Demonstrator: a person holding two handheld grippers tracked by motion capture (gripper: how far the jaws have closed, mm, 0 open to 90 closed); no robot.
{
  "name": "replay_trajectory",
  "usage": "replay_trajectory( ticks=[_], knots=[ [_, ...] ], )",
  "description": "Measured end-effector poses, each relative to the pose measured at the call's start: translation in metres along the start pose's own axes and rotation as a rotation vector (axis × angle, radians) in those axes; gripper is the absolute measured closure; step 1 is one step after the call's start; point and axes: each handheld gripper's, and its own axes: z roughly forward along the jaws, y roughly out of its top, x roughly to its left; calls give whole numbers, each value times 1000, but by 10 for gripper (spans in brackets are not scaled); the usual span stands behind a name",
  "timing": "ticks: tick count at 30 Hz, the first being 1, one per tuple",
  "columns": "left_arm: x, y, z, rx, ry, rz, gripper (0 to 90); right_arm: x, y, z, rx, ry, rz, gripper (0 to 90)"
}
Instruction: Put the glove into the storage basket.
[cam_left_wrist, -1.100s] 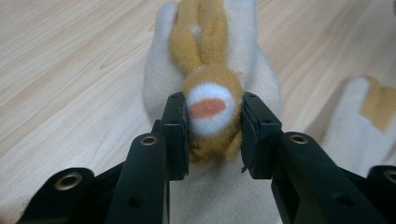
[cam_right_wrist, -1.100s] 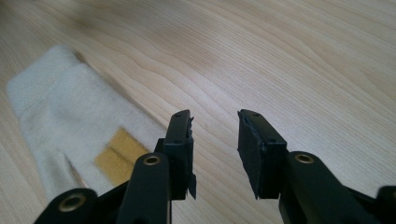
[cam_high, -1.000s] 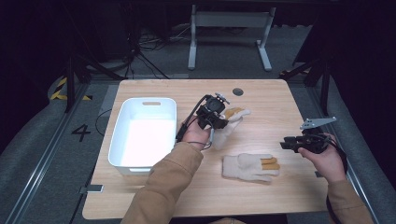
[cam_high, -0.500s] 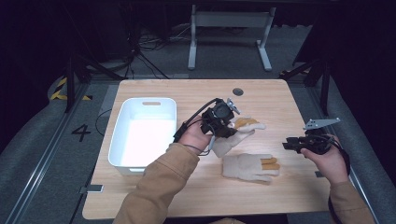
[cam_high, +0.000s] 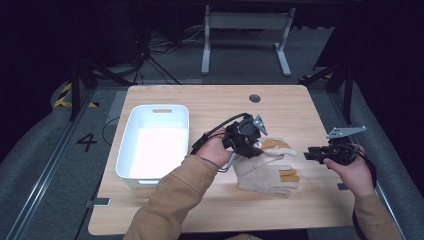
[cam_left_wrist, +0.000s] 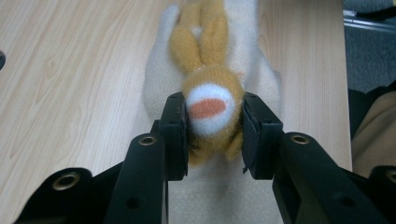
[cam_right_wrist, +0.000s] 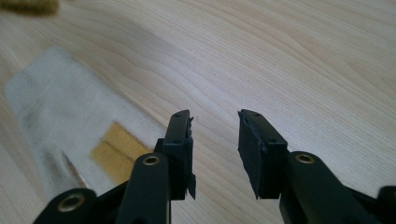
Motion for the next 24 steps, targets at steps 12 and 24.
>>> replay_trajectory(
  ticks=[12, 24],
  knots=[
    [-8, 8, 24, 26, -44, 91, 657, -1, -1, 0, -1, 2, 5, 644],
    [-7, 6, 53, 66, -84, 102, 648, 0, 0, 0, -5, -4, 6, 638]
  ],
)
